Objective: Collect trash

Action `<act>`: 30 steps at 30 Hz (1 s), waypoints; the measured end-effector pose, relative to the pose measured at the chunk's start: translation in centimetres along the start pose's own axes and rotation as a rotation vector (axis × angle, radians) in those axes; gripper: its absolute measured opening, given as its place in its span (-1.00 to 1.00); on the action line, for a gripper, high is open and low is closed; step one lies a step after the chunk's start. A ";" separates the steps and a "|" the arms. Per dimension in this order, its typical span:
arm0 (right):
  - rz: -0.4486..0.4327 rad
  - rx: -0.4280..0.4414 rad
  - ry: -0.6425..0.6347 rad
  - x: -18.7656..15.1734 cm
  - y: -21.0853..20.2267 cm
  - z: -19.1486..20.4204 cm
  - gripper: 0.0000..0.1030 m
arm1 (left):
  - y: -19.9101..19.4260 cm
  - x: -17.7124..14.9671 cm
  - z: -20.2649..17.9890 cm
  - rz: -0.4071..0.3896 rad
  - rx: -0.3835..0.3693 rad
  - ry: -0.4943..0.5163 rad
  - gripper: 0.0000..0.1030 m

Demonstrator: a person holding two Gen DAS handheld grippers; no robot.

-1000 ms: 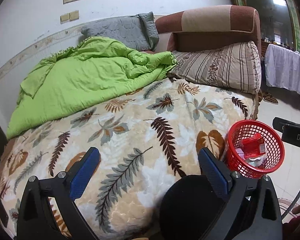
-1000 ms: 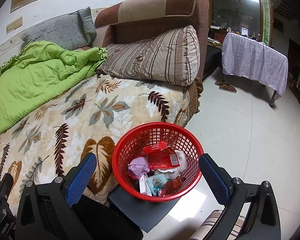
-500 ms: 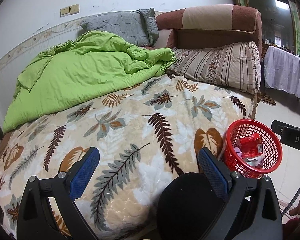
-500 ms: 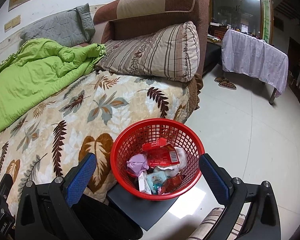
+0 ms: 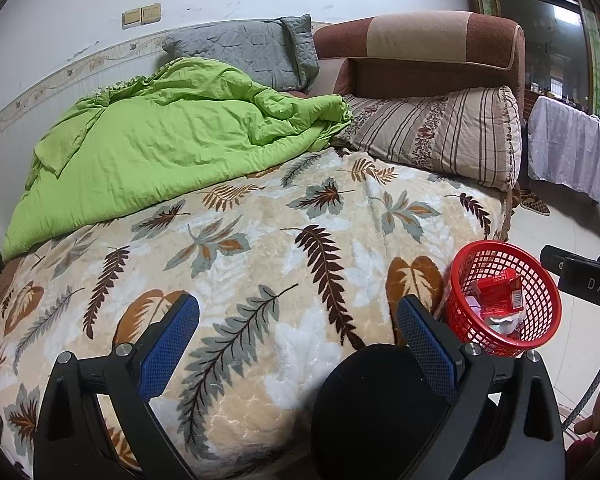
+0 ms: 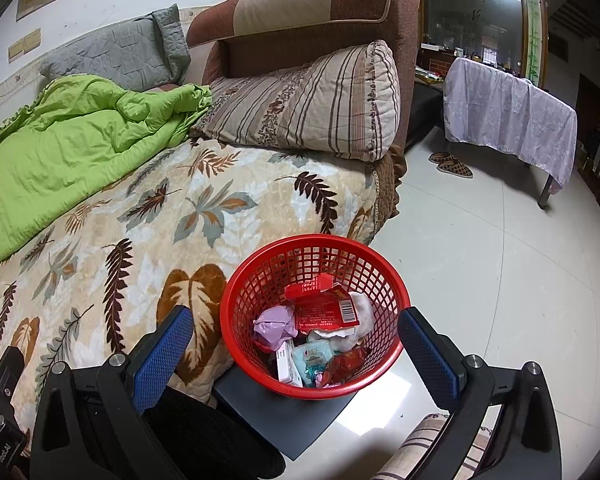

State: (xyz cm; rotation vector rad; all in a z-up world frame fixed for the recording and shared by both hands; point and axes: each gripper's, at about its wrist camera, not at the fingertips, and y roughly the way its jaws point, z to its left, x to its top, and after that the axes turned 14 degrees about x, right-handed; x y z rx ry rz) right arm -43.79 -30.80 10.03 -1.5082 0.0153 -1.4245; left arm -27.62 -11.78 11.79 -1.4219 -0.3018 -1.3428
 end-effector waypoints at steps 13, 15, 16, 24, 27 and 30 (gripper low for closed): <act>0.052 0.065 -0.060 -0.1 1.8 1.4 1.00 | 1.2 -0.2 1.0 0.064 0.015 -0.059 0.92; 0.071 0.083 -0.105 -0.1 2.5 2.6 1.00 | 1.8 -0.2 2.0 0.087 0.028 -0.089 0.92; 0.073 0.095 -0.141 -0.1 3.0 3.6 1.00 | 2.0 -0.2 2.7 0.092 0.048 -0.107 0.92; 0.079 0.202 -0.213 1.1 5.0 9.4 1.00 | 3.4 -0.7 7.2 0.130 0.145 -0.201 0.92; 0.062 0.232 -0.231 1.1 4.9 11.3 1.00 | 3.6 -0.9 8.0 0.133 0.156 -0.212 0.92; 0.062 0.246 -0.248 0.9 5.3 12.5 1.00 | 4.1 -1.0 8.8 0.147 0.147 -0.225 0.92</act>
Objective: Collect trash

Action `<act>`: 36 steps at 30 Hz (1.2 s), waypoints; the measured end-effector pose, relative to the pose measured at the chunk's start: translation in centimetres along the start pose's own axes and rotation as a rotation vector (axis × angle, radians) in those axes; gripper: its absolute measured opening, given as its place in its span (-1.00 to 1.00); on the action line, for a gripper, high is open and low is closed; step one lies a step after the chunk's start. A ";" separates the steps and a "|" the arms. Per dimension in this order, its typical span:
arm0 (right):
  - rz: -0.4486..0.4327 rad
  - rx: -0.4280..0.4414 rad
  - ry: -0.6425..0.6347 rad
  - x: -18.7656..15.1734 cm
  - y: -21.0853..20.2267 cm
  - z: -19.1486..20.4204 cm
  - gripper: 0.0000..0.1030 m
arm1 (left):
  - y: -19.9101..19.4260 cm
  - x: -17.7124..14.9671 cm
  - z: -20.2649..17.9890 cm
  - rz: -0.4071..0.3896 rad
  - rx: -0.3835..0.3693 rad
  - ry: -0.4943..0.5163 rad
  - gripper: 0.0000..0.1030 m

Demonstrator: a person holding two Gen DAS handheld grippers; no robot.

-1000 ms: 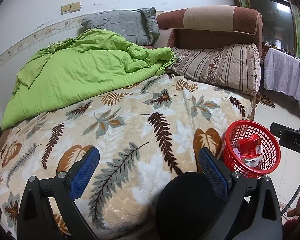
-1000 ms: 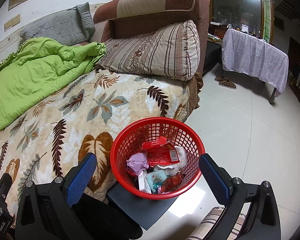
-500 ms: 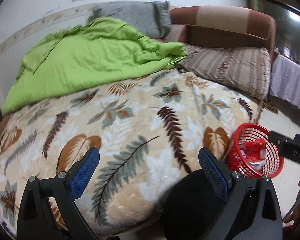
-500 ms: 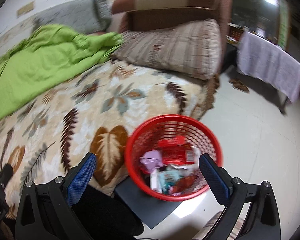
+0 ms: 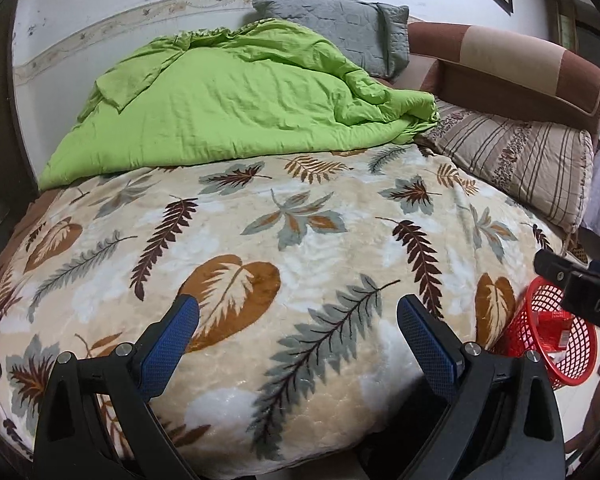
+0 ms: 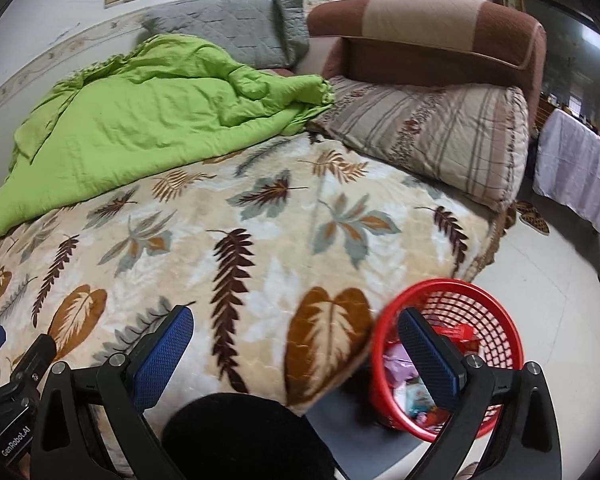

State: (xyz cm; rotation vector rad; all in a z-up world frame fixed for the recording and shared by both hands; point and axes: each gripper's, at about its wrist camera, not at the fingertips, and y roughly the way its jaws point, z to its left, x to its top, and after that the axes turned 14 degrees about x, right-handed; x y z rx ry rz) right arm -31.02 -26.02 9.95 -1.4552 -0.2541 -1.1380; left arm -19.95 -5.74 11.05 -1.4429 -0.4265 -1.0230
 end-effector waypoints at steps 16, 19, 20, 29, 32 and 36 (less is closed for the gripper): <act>0.341 0.052 -0.171 1.4 21.1 11.0 0.98 | 15.7 0.2 9.4 0.364 0.261 -0.224 0.92; 0.319 0.018 -0.224 1.2 24.3 12.9 0.98 | 18.0 0.4 9.7 0.395 0.286 -0.231 0.92; 0.291 0.019 -0.231 1.3 24.8 13.2 0.99 | 18.6 0.5 9.8 0.400 0.287 -0.240 0.92; 0.225 0.068 -0.204 2.0 27.0 13.3 0.99 | 21.8 1.2 9.3 0.358 0.333 -0.186 1.00; 0.222 0.122 -0.149 2.0 27.2 12.4 1.00 | 21.9 1.1 9.5 0.341 0.330 -0.194 1.00; 0.222 0.116 -0.155 2.0 27.4 12.7 1.00 | 21.9 1.1 9.4 0.331 0.334 -0.195 1.00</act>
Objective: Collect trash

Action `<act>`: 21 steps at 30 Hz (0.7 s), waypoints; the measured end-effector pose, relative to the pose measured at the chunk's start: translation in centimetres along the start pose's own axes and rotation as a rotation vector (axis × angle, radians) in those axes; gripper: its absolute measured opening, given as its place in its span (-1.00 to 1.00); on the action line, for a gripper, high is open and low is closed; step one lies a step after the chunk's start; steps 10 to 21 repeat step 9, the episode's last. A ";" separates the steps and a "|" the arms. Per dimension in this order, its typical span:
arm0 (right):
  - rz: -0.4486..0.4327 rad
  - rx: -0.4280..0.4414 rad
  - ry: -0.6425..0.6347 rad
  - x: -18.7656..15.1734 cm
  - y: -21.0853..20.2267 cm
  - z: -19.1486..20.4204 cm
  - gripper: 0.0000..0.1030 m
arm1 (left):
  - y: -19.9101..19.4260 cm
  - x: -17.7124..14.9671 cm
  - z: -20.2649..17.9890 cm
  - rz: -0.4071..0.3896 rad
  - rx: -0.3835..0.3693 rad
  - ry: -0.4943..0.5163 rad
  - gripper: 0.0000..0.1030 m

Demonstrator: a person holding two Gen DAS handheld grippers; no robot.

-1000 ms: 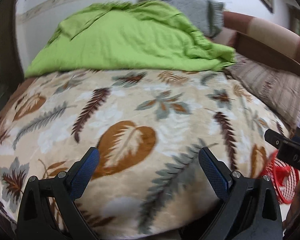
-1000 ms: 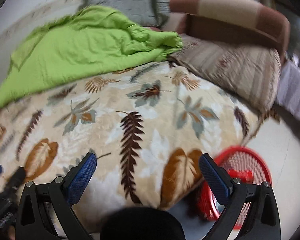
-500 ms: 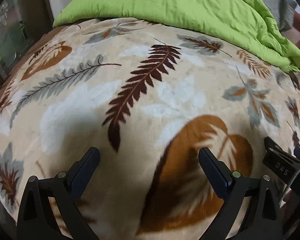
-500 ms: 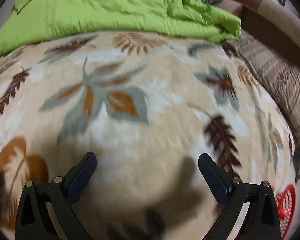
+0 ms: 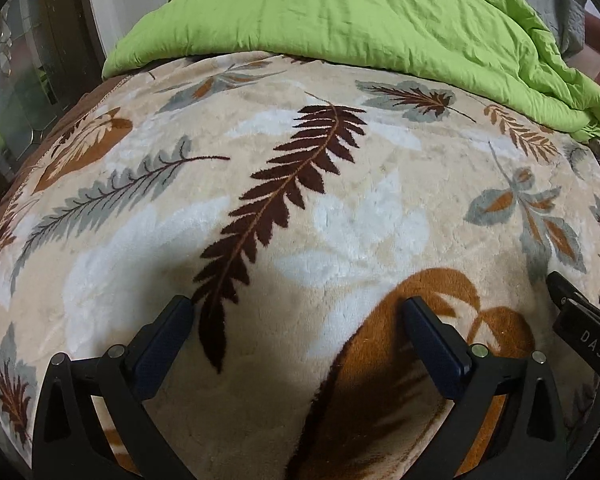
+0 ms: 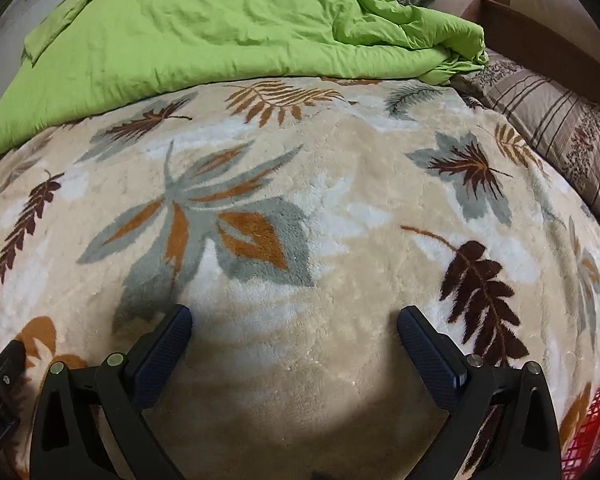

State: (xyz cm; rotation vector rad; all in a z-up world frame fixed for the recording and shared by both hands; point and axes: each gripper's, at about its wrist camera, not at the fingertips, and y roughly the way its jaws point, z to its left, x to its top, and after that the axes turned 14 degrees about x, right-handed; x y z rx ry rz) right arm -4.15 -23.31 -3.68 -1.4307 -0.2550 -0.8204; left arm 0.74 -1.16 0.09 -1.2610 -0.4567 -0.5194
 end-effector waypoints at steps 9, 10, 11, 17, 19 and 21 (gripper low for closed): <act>-0.003 0.005 0.005 -0.1 -0.1 -0.1 1.00 | 0.0 0.0 0.1 -0.010 -0.002 -0.005 1.00; -0.003 0.005 0.005 -0.1 -0.1 -0.1 1.00 | 0.0 0.0 0.1 -0.010 -0.002 -0.005 1.00; -0.003 0.005 0.005 -0.1 -0.1 -0.1 1.00 | 0.0 0.0 0.1 -0.010 -0.002 -0.005 1.00; -0.003 0.005 0.005 -0.1 -0.1 -0.1 1.00 | 0.0 0.0 0.1 -0.010 -0.002 -0.005 1.00; -0.003 0.005 0.005 -0.1 -0.1 -0.1 1.00 | 0.0 0.0 0.1 -0.010 -0.002 -0.005 1.00; -0.003 0.005 0.005 -0.1 -0.1 -0.1 1.00 | 0.0 0.0 0.1 -0.010 -0.002 -0.005 1.00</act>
